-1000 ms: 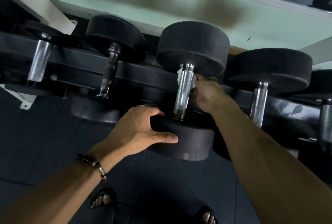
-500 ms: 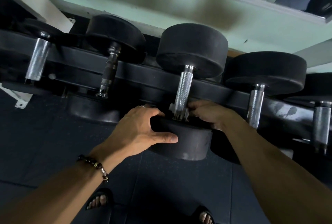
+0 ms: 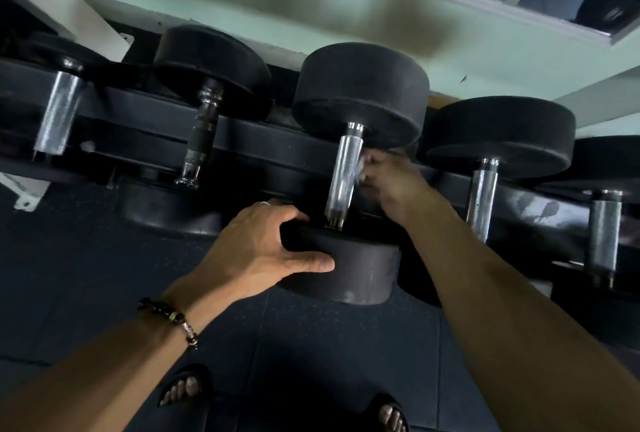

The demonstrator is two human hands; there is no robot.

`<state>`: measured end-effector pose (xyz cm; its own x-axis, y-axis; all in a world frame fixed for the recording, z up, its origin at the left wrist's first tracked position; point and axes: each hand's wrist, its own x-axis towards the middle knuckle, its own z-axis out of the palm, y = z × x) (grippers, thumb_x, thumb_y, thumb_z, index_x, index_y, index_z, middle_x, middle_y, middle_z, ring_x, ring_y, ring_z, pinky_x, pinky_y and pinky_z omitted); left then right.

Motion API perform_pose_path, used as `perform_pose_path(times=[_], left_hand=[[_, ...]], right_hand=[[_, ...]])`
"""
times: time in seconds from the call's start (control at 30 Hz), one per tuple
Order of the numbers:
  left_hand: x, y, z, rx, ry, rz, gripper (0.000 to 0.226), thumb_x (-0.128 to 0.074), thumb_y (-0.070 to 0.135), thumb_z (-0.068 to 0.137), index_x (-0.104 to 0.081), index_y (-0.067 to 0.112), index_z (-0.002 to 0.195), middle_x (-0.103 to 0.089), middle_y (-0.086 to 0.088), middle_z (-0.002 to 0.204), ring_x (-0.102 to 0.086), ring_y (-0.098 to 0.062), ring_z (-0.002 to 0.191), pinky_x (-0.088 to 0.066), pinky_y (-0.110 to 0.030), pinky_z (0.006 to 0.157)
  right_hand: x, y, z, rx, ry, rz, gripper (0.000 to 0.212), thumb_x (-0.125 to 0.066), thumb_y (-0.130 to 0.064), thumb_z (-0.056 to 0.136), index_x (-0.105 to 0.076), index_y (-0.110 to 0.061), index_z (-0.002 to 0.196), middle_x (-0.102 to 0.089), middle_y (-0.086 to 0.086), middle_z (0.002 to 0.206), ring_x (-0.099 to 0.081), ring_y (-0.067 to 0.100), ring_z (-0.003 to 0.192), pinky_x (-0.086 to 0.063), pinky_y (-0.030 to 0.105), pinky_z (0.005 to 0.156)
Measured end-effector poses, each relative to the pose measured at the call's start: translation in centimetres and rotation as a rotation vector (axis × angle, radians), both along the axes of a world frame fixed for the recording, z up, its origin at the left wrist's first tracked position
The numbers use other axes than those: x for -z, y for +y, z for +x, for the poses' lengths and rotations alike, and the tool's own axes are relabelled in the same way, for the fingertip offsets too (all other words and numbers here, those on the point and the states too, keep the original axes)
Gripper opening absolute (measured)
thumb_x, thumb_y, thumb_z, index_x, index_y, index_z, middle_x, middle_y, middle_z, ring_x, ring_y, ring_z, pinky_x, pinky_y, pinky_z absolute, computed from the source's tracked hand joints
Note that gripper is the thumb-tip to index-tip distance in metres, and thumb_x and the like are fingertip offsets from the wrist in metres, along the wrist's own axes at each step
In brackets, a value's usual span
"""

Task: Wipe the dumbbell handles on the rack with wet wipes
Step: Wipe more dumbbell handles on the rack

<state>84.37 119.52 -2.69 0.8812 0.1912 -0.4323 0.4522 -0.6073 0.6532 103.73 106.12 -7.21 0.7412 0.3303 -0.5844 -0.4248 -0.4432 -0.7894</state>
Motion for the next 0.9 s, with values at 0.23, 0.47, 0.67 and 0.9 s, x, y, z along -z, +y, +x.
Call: perform_pose_path(times=[0.23,0.47,0.67,0.9], left_hand=[[0.0,-0.1,-0.1,0.011,0.008,0.007,0.092,-0.060,0.087,0.048,-0.058,0.035,0.124,-0.058,0.009,0.125,-0.051,-0.011,0.119,-0.045,-0.036,0.100],[-0.3,-0.1,0.1,0.020,0.018,0.025,0.092,-0.059,0.086,0.049,-0.058,0.034,0.125,-0.056,0.009,0.124,-0.049,-0.012,0.120,-0.044,-0.033,0.099],[-1.0,-0.3,0.2,0.049,0.055,0.057,0.092,-0.060,0.084,0.054,-0.054,0.033,0.130,-0.054,0.006,0.130,-0.050,-0.015,0.122,-0.043,-0.033,0.096],[-1.7,0.8,2.2,-0.050,-0.067,-0.295,0.091,-0.068,0.066,0.070,-0.037,0.029,0.148,-0.057,0.007,0.135,-0.059,-0.004,0.115,-0.047,-0.023,0.095]], right_hand=[[-0.9,-2.3,-3.0,-0.379,0.086,-0.227,0.019,-0.061,0.001,0.082,-0.073,-0.014,0.082,-0.075,-0.002,0.081,-0.071,0.012,0.080,-0.055,0.022,0.075],[-1.6,1.6,0.0,0.227,0.021,0.085,0.030,-0.054,0.000,0.094,-0.062,-0.017,0.071,-0.060,0.002,0.070,-0.058,0.017,0.066,-0.050,0.034,0.071],[-3.7,-3.7,-3.9,0.036,-0.015,0.034,0.016,-0.070,-0.005,0.087,-0.076,-0.016,0.098,-0.076,-0.004,0.085,-0.071,0.011,0.081,-0.055,0.029,0.082],[-7.3,-4.0,-7.6,-0.058,-0.067,0.098,0.024,-0.063,-0.008,0.094,-0.077,-0.027,0.091,-0.075,-0.002,0.100,-0.069,0.014,0.097,-0.054,0.030,0.082]])
